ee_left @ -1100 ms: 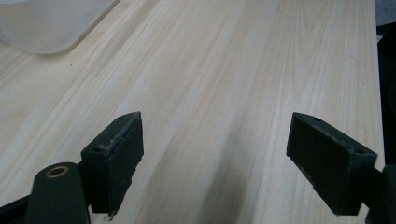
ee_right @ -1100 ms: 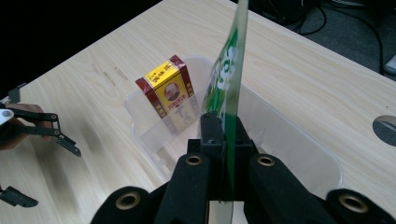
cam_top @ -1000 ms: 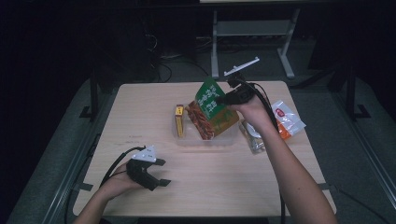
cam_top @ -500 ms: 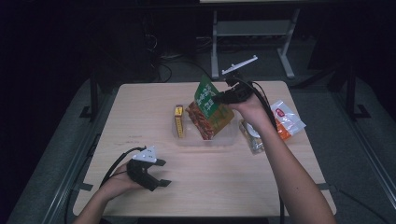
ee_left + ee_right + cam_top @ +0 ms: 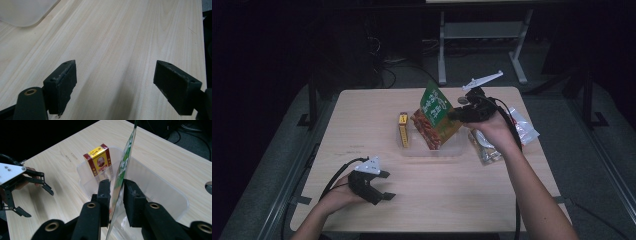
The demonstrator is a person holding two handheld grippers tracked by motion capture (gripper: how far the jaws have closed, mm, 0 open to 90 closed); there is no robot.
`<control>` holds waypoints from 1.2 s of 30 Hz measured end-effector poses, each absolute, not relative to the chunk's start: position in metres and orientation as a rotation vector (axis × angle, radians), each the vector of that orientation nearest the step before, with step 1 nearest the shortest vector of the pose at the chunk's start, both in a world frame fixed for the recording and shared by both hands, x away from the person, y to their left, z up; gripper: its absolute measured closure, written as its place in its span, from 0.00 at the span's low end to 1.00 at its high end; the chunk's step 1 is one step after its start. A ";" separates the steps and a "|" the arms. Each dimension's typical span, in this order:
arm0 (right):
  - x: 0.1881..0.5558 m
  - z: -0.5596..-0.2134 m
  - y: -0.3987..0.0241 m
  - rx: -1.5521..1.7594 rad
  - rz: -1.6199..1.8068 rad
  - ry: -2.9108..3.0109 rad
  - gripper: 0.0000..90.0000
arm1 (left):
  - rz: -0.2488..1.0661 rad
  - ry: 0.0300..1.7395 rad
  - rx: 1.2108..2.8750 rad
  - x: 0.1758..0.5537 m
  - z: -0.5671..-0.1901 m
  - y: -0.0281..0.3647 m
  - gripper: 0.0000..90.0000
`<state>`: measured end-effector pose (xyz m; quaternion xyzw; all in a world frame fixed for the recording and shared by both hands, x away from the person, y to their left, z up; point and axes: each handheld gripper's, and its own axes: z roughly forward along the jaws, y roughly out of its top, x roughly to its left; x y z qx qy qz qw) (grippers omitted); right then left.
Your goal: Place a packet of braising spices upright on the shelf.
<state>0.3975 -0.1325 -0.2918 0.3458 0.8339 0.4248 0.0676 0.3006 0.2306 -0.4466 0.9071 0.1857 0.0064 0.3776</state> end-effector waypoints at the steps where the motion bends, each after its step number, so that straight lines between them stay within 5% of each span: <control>1: 0.396 -0.292 -0.134 1.042 1.284 2.513 0.86 | 0.017 0.473 2.320 0.301 -0.447 0.231 0.20; 6: 0.395 -0.294 -0.138 1.039 1.279 2.490 0.99 | 0.012 0.474 2.326 0.301 -0.447 0.230 0.20; 36: 0.426 -0.282 -0.105 0.990 1.320 2.444 1.00 | 0.021 0.468 2.327 0.301 -0.449 0.230 0.18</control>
